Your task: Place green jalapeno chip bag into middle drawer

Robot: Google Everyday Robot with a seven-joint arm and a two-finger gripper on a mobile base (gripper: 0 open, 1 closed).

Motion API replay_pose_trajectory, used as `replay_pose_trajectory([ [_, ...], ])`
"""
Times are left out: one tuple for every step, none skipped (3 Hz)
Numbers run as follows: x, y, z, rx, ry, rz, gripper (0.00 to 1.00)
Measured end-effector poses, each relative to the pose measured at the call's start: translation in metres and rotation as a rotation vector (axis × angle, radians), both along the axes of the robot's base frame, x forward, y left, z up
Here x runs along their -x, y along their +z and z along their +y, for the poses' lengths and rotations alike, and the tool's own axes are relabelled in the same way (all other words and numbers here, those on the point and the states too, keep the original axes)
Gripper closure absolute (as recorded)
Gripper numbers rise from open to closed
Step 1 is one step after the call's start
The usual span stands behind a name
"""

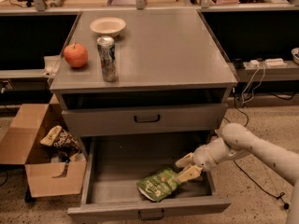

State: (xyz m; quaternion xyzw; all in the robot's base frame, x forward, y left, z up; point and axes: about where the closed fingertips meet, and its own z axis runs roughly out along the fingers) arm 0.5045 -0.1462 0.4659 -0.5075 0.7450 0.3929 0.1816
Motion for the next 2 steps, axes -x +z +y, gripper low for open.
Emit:
replay_pose_trajectory([
  [-0.003, 0.012, -0.006, -0.031, -0.012, -0.029, 0.0],
  [-0.005, 0.038, -0.019, -0.057, -0.035, -0.107, 0.0],
])
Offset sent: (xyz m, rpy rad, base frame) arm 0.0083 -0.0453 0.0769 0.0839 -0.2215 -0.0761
